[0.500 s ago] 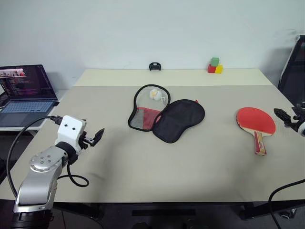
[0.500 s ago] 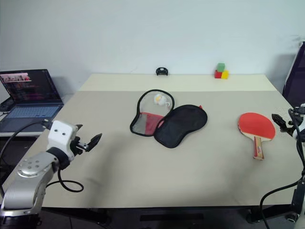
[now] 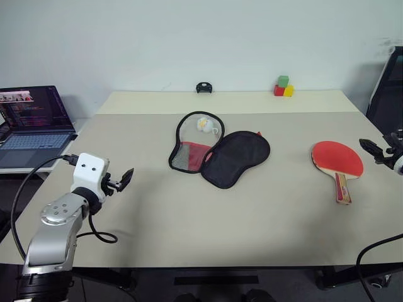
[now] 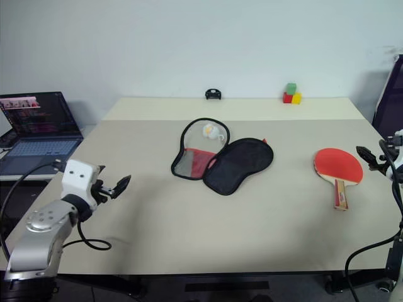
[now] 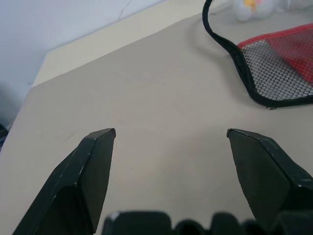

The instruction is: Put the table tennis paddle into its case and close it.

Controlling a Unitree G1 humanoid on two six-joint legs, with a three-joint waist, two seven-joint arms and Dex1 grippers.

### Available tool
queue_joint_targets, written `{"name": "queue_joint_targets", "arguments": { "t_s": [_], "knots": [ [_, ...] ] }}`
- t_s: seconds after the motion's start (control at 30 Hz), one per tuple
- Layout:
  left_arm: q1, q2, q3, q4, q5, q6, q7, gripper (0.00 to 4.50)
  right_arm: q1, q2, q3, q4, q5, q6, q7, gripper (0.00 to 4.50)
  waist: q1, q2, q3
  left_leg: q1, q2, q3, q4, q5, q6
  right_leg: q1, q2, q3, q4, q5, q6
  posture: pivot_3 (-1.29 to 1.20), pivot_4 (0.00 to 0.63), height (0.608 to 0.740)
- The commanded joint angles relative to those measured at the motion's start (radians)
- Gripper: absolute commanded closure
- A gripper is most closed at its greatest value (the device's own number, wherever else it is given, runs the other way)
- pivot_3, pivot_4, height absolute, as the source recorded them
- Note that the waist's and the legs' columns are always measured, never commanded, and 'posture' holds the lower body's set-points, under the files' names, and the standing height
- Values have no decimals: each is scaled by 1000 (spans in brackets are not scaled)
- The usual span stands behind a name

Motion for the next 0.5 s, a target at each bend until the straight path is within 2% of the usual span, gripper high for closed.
{"name": "queue_joint_targets", "arguments": {
  "t_s": [0.03,0.23,0.5],
  "knots": [
    [10,34,65,-16,-32,-31,-40,493,6,13,-23,-90,47,36,37,584,0,0,0,0,0,0,0,0,0,0,0,0,0,0,0,0,150,740],
    [-25,73,72,18,-117,-32,-177,493,100,97,-13,-348,116,151,67,584,1,0,0,0,0,0,0,0,0,0,0,0,0,0,0,0,150,740],
    [-234,92,-65,124,-150,-43,-377,493,284,228,49,-838,235,464,24,584,12,0,0,-1,0,-3,1,0,0,0,0,-2,0,0,0,0,150,740]
  ]
}}
